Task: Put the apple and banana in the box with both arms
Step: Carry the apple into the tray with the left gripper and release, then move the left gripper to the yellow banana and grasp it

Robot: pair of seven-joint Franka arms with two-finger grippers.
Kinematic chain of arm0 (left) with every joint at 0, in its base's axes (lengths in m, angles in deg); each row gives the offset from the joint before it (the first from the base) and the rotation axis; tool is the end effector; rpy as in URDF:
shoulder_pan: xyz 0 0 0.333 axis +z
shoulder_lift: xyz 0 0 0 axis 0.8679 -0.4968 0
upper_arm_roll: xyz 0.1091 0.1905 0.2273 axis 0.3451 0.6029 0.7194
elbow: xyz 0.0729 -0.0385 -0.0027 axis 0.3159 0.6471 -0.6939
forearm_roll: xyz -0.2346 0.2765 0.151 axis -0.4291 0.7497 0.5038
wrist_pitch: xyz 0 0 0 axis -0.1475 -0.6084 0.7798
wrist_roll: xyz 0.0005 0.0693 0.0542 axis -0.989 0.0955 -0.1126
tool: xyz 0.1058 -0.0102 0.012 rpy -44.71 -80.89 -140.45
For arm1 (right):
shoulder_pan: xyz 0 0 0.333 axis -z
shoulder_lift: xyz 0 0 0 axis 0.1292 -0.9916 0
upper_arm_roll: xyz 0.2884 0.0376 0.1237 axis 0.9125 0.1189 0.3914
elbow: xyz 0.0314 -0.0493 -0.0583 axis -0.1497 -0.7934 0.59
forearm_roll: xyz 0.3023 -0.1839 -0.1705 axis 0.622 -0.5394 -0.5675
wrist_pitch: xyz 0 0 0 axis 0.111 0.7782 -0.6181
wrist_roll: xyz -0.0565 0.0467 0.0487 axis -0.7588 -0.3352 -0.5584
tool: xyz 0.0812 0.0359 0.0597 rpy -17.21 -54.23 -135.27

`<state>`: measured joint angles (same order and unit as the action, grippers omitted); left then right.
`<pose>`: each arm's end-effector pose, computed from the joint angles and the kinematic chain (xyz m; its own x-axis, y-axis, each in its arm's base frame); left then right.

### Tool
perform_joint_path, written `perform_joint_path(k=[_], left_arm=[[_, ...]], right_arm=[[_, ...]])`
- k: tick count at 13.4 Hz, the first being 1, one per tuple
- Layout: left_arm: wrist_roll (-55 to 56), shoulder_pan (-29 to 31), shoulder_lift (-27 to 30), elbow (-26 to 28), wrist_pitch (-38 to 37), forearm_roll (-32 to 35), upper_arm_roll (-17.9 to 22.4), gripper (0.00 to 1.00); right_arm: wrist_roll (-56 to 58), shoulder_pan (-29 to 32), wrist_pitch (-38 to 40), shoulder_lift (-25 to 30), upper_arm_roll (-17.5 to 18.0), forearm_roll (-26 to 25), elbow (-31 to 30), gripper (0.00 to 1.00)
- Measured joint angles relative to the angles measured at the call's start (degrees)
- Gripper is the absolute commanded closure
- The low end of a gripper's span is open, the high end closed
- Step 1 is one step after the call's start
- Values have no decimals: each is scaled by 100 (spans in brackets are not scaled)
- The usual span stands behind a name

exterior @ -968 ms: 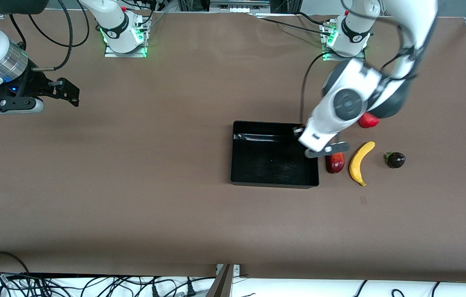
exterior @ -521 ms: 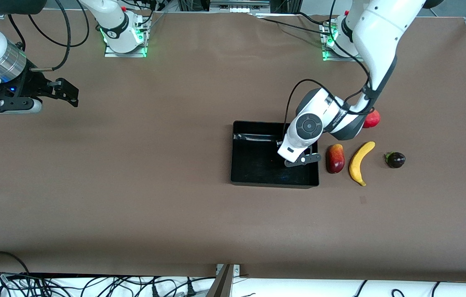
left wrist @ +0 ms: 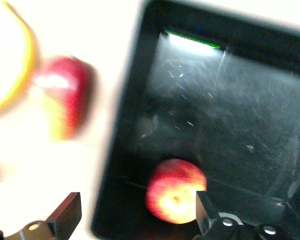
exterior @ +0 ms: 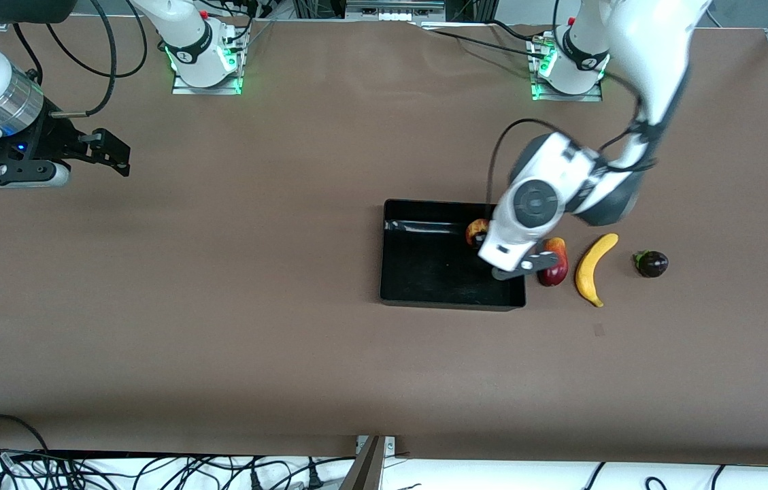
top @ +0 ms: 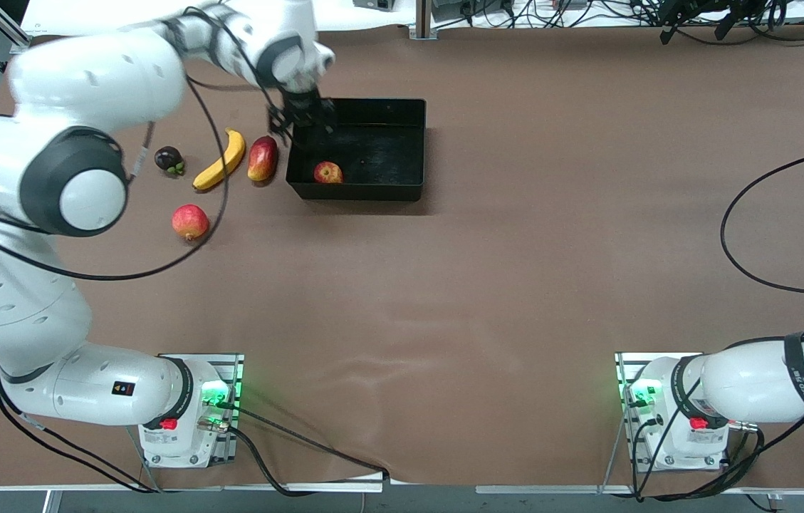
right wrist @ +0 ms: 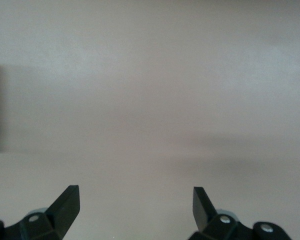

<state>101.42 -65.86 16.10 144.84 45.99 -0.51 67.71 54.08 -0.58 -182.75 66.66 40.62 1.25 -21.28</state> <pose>0.5957 -0.2433 0.3131 0.9525 0.2576 -0.1624 0.2344 -0.9606 -0.1492 0.5541 0.0823 0.5873 0.9987 0.0479 -0.0147 0.0483 -0.9984 0.0300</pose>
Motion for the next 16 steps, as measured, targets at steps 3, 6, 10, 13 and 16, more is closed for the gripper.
perform_joint_path(k=[3,6,10,13,16], left_arm=[[-1993,944,113,-136,-140,75,60,0],[-4168,1818,-110,67,321,204,78,0],[-5435,2233,-154,1593,2455,443,62,0],[-5600,2465,-109,2493,3435,854,49,88],[-5630,2520,-77,2616,3504,876,29,100]], right_arm=[[0,1,-2,0,0,35,0,0],[0,2,-29,0,0,140,1,0],[0,2,-139,-1,1,145,2,0],[0,2,-145,-1,4,148,2,0],[0,1,-149,-2,8,149,2,0]])
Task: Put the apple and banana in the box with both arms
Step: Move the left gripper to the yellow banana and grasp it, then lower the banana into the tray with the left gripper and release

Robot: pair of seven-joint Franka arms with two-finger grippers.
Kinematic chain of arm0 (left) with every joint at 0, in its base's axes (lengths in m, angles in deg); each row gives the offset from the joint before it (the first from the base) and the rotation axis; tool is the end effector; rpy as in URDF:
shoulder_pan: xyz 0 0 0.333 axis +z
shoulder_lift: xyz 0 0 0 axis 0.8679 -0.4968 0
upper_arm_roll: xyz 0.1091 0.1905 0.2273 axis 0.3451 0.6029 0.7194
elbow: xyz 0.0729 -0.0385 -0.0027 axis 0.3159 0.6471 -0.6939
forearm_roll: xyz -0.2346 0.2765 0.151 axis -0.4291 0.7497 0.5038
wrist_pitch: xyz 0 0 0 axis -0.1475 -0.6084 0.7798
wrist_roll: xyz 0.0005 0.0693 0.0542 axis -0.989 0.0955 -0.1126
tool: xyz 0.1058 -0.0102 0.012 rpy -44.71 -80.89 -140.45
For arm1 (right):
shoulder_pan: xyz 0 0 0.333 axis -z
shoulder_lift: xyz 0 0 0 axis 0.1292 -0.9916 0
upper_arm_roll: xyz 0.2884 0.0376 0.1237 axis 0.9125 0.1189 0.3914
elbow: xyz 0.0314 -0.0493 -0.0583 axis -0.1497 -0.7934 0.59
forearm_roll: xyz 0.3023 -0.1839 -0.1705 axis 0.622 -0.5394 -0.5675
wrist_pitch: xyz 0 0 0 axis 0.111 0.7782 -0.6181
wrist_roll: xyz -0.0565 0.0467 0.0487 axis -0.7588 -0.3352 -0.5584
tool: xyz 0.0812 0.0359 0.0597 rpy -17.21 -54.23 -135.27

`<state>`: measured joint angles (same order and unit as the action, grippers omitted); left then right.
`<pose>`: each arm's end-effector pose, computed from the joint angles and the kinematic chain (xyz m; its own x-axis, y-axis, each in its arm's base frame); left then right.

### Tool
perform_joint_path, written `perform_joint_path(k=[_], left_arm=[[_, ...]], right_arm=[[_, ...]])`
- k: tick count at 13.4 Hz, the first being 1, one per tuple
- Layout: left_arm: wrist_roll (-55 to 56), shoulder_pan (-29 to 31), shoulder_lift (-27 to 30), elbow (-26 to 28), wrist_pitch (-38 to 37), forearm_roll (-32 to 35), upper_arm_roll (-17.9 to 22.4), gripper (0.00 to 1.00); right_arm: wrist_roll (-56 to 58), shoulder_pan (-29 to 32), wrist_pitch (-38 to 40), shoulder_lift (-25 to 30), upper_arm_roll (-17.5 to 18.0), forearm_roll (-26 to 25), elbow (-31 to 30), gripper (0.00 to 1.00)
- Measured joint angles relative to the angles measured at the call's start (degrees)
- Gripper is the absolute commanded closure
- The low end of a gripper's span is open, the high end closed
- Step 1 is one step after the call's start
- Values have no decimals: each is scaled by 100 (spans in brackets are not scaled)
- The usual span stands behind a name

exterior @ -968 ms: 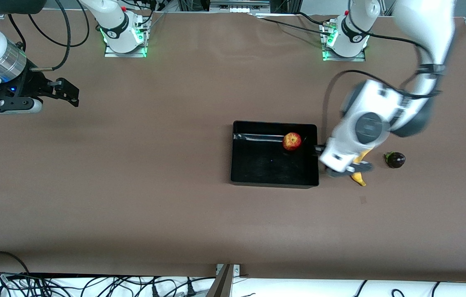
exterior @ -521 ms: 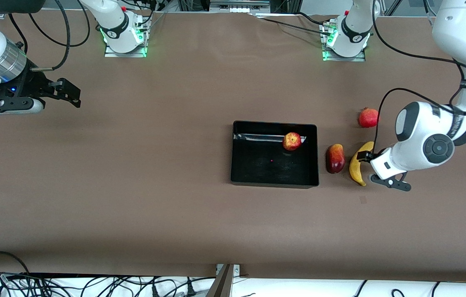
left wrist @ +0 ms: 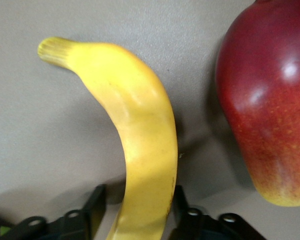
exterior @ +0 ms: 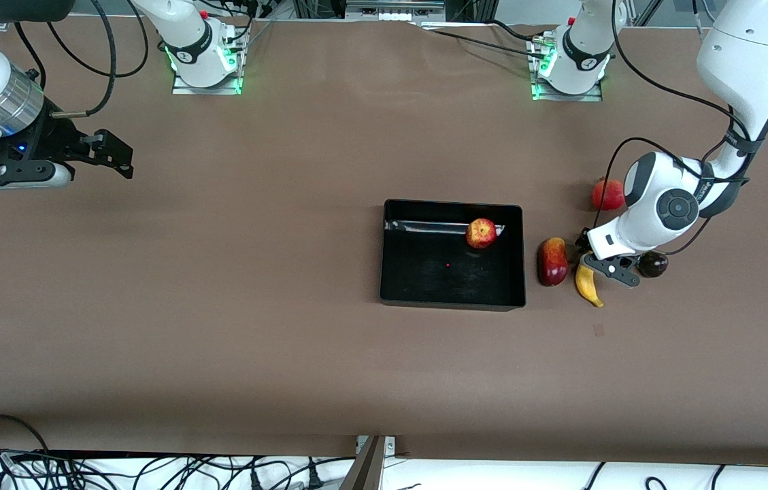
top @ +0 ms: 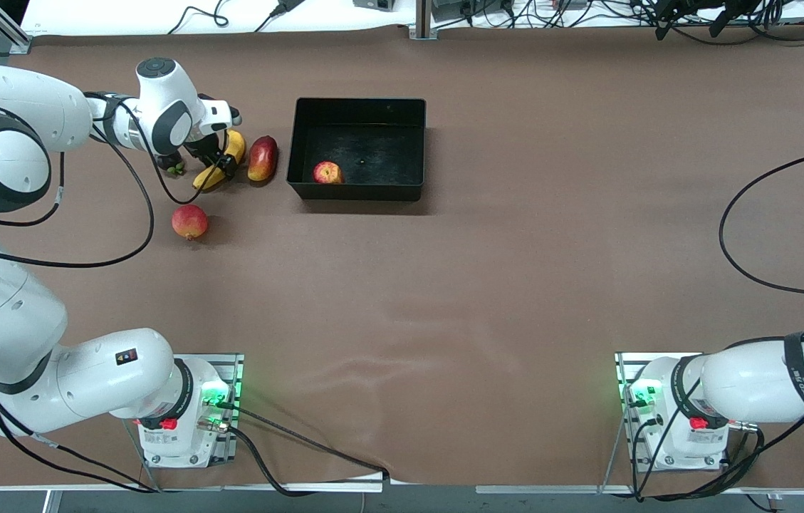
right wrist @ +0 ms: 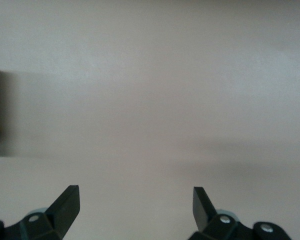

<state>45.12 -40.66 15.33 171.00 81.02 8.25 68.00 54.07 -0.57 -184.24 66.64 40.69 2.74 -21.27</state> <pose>0.5596 -0.0051 0.1722 0.8875 -0.4557 -0.0692 -0.4566 -0.8897 0.0024 0.5565 0.0859 0.5894 0.9989 0.0469 0.0083 0.0469 -0.9989 0.0015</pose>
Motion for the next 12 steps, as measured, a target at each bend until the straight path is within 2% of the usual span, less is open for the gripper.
perform_joint_path(k=[3,5,8,10,12], left_arm=[[-2,4,237,-116,-109,1,-42,100],[-1,9,446,-676,-1177,1,-210,100],[470,-91,570,-2044,-3130,-61,-844,100],[1336,-589,530,-2620,-3618,-458,-1056,100],[2481,-1293,354,-2824,-3659,-708,-1075,100]], right_arm=[[0,0,0,0,5,1,0,0],[0,0,-1,0,5,1,0,0],[0,-2,-17,-1,21,8,0,0],[0,-5,-40,-1,43,27,1,0],[0,-7,-42,-1,55,31,2,0]])
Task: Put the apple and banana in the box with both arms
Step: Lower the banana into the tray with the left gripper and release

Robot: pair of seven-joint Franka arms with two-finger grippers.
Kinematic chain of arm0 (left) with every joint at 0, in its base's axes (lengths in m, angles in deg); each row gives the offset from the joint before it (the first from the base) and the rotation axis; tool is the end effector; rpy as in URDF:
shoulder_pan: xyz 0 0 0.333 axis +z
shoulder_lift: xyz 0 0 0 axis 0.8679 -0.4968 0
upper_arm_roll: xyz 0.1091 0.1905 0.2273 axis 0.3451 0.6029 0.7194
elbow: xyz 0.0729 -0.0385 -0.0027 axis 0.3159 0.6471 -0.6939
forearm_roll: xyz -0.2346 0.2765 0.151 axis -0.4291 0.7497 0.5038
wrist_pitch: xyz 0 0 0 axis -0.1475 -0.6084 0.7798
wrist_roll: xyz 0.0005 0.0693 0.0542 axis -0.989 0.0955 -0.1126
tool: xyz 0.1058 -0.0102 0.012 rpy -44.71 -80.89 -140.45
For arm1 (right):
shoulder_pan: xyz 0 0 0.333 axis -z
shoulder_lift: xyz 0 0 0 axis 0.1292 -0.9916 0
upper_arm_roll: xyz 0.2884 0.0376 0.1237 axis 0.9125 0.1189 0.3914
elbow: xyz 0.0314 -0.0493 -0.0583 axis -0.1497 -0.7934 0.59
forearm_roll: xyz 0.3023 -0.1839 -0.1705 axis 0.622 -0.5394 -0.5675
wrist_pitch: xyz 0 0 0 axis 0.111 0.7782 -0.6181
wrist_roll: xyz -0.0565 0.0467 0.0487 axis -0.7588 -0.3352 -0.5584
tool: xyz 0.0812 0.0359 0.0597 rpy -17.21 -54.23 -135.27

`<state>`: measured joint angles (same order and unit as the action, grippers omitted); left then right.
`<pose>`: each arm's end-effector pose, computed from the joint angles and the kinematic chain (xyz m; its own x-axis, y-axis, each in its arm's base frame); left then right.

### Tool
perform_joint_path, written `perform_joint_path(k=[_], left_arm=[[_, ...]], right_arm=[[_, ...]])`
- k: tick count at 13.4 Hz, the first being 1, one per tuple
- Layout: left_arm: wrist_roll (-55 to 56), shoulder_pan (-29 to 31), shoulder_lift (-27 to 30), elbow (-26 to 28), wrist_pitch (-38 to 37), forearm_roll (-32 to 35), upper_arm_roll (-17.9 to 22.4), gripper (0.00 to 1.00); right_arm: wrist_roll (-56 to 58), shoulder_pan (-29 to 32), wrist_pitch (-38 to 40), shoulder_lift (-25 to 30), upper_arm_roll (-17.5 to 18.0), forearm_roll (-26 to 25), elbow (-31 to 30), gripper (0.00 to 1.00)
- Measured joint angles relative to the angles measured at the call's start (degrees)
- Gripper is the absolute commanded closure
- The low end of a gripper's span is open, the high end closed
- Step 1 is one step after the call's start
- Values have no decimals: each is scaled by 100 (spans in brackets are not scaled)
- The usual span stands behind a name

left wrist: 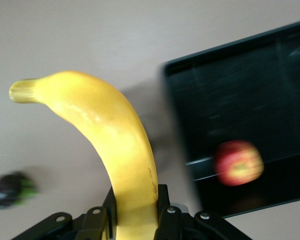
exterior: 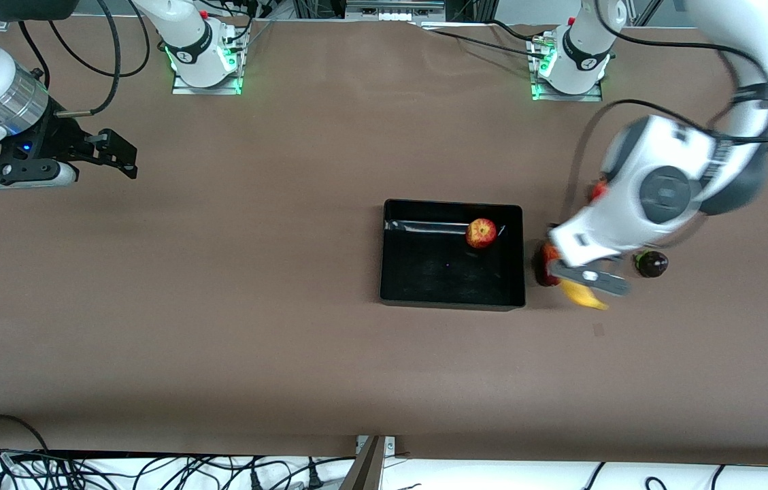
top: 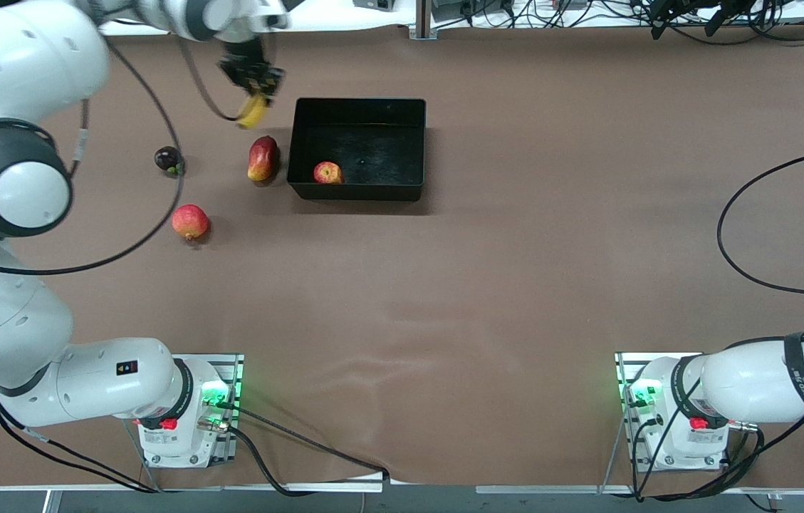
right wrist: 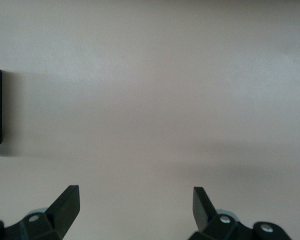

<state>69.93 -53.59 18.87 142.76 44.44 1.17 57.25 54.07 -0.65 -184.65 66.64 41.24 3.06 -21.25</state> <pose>0.6139 -0.2089 0.3749 0.9583 -0.2521 -0.1343 -0.2550 -0.9669 -0.0048 0.5562 0.0926 0.5902 0.9982 0.0573 0.0151 0.0573 -0.9983 -0.0049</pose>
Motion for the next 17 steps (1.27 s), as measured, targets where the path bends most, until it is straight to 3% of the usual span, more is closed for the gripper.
perform_joint_path(k=[5,10,11,12,13,17], left_arm=[[2305,-1501,-1245,-524,940,-7,28,100],[2806,-2004,-1861,-643,1961,35,224,100],[2846,-2082,-1898,-645,2112,35,276,94],[2862,-2142,-1946,-645,2223,43,308,63],[2867,-2177,-1997,-643,2266,74,325,4],[2989,-2184,-1986,-666,2121,176,367,0]], right_arm=[[0,-2,1,-4,3,1,7,0],[0,-2,3,-6,3,1,7,0],[0,-2,3,-6,3,1,7,0],[0,-2,4,-6,3,1,8,0],[0,-2,4,-6,3,1,7,0],[0,-2,5,-6,3,1,7,0]])
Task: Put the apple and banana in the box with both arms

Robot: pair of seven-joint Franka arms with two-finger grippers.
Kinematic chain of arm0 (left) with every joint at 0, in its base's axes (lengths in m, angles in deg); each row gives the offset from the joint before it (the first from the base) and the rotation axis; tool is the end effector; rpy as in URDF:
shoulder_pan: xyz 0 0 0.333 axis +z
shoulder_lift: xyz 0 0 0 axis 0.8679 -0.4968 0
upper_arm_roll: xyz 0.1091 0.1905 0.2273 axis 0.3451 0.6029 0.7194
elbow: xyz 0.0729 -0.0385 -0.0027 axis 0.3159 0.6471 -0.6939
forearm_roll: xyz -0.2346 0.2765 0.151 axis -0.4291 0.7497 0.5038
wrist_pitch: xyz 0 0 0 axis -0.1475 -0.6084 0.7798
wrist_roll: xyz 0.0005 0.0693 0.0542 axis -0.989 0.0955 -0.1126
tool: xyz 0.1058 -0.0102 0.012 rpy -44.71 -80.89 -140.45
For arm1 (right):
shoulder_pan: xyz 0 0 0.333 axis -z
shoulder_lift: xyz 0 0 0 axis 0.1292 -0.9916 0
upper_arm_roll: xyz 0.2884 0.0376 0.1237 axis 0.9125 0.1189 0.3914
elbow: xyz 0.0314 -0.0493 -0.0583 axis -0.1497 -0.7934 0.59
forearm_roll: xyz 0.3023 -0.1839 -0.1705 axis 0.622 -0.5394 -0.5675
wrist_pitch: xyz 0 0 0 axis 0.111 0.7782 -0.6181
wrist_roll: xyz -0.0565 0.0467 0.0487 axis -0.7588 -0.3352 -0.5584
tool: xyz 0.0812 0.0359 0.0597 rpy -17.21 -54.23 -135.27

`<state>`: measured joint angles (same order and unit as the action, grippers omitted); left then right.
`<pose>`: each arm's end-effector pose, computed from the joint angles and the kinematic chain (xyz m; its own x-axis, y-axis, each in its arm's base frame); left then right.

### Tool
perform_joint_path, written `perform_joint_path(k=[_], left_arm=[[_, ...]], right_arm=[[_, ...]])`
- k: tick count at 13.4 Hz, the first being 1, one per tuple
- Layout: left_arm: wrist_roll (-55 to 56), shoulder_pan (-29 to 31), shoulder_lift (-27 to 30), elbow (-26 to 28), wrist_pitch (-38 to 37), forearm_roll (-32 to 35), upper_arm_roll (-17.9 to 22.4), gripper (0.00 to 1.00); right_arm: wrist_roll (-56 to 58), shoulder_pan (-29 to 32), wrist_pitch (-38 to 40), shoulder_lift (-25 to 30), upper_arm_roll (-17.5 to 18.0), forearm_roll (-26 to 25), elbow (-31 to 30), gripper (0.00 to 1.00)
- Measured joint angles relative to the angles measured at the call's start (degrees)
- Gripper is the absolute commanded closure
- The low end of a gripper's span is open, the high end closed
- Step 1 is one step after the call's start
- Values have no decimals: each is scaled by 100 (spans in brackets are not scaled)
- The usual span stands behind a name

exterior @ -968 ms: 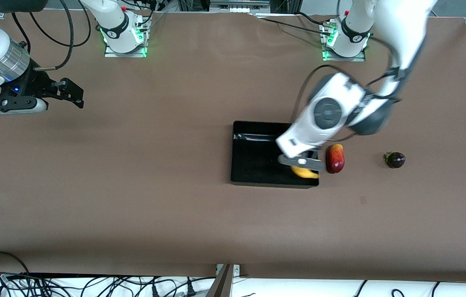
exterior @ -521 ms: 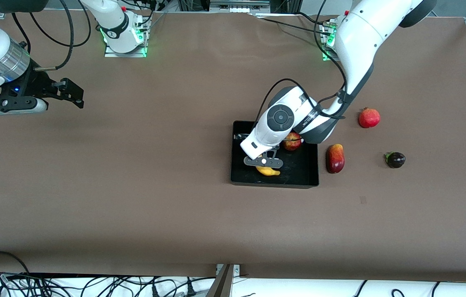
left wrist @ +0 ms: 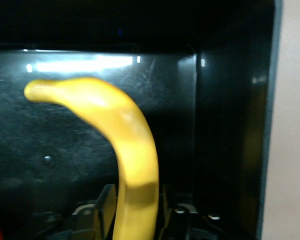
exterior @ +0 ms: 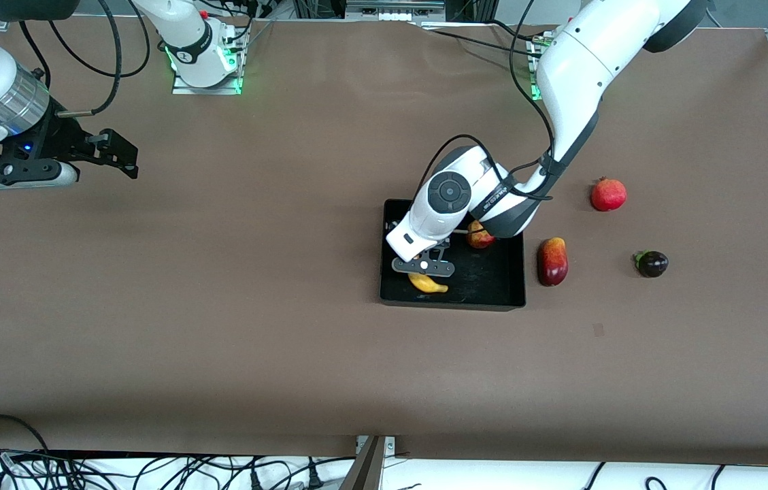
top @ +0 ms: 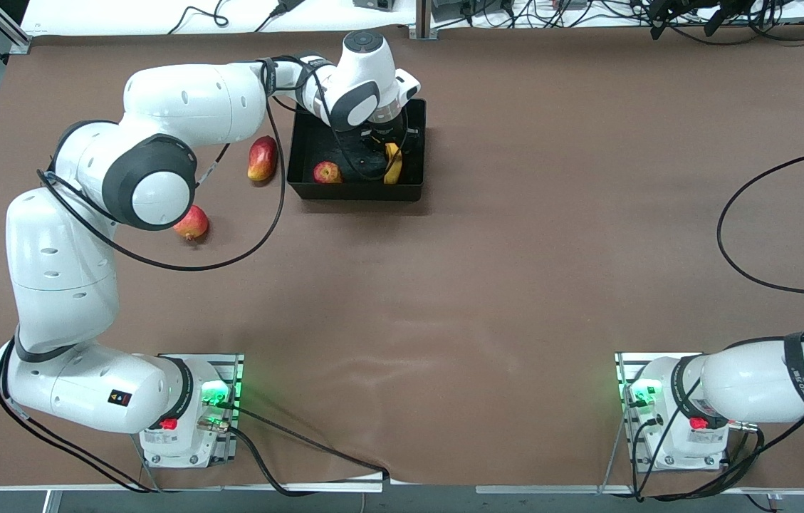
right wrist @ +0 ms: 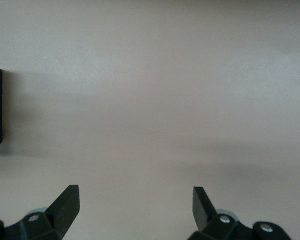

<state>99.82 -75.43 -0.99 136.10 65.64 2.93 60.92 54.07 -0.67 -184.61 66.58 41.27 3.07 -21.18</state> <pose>0.5678 -0.4248 0.2282 0.9976 -0.0333 -0.0612 -0.0259 -0.9928 0.1171 0.5564 0.0932 0.5901 0.9982 0.0581 0.0146 0.0582 -0.9983 -0.0051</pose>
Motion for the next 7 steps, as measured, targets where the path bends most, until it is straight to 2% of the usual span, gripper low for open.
perform_joint_path(k=[4,7], left_arm=[[86,313,632,-272,-1334,43,101,0],[66,1067,978,-278,-1817,84,150,0]], right_arm=[[0,0,1,0,0,0,0,0],[0,0,1,0,0,0,0,0]])
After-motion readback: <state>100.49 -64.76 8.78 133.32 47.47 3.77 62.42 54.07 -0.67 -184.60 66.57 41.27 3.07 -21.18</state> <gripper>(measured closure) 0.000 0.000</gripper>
